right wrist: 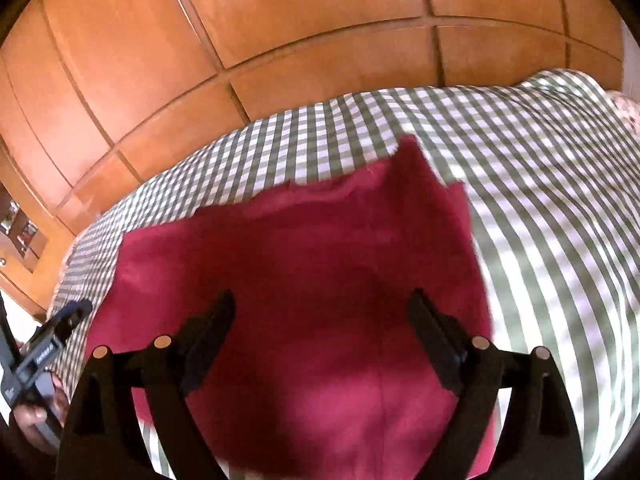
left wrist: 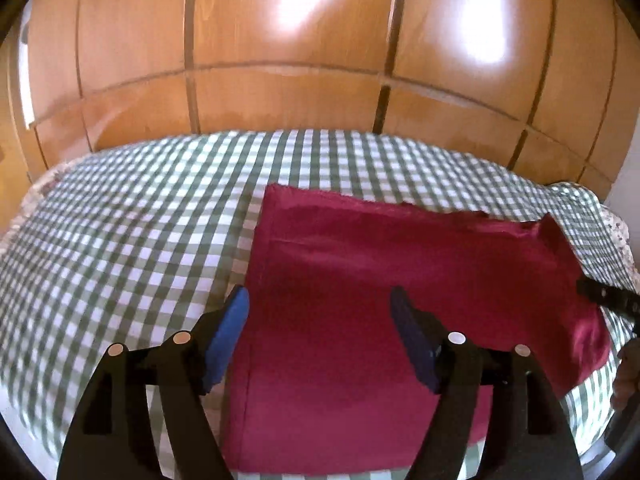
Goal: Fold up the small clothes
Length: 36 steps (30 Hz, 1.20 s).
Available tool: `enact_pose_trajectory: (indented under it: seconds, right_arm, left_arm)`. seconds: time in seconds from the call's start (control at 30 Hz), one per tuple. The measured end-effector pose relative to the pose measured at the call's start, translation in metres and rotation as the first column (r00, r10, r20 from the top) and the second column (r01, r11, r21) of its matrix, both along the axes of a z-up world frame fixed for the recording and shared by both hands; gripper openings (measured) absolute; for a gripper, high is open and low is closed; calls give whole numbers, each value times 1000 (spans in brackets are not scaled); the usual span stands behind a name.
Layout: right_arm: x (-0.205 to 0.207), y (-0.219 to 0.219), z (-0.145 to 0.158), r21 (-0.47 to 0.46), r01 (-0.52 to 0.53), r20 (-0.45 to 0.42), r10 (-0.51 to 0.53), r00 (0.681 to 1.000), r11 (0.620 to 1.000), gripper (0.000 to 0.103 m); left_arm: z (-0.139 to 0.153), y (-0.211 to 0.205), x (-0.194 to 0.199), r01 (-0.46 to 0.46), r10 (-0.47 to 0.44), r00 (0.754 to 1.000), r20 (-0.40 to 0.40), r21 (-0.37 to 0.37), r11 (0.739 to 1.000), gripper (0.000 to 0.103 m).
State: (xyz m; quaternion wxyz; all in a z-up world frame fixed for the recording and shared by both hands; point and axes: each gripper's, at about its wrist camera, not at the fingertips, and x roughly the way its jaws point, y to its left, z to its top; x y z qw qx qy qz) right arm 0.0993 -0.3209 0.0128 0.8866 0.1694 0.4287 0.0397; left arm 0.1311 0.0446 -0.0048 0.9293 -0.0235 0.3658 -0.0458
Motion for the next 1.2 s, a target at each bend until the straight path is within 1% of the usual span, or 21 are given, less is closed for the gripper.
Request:
enact_pose_trajectory:
  seconds: [0.03, 0.13, 0.23, 0.3, 0.33, 0.43, 0.5, 0.57, 0.87, 1.1, 1.2]
  right_arm:
    - [-12, -4, 0, -7, 11, -2, -11, 1000, 1000, 88]
    - [-29, -8, -2, 4, 19, -9, -19, 1000, 1000, 88]
    - [-43, -9, -1, 24, 19, -6, -19, 1000, 1000, 88]
    - [-47, -5, 0, 20, 5, 1, -5, 1000, 1000, 88]
    - [-46, -3, 0, 13, 6, 1, -6, 1000, 1000, 88]
    - [-39, -7, -14, 40, 50, -41, -48, 998, 998, 88]
    - [-35, -13, -27, 55, 82, -77, -77, 994, 995, 84]
    - [-35, -16, -34, 62, 90, -89, -84, 993, 994, 83]
    - [-34, -8, -39, 20, 91, -76, -89, 993, 996, 87]
    - [-34, -3, -39, -6, 98, -83, -99, 992, 995, 89]
    - [-33, 1, -33, -24, 98, -99, -100, 990, 995, 89]
  left_arm:
    - [2, -1, -5, 2, -2, 1000, 6, 1, 1000, 79]
    - [7, -5, -18, 13, -13, 1000, 27, -3, 1000, 79]
    - [10, -10, -27, 26, -26, 999, 42, 16, 1000, 79]
    - [11, -13, -31, 37, -38, 998, 47, 24, 999, 79]
    - [11, -14, -33, 38, -40, 998, 50, 30, 999, 79]
    - [11, -17, -38, 48, -50, 997, 51, 44, 998, 79]
    - [9, -16, -40, 50, -53, 997, 47, 48, 998, 79]
    - [7, -15, -42, 49, -51, 998, 40, 48, 998, 79]
    - [-6, 2, -47, 10, -10, 1000, 3, 50, 999, 79]
    - [-18, 25, -48, -53, 55, 998, -31, 56, 997, 79]
    - [-20, 32, -48, -73, 75, 996, -39, 57, 996, 79]
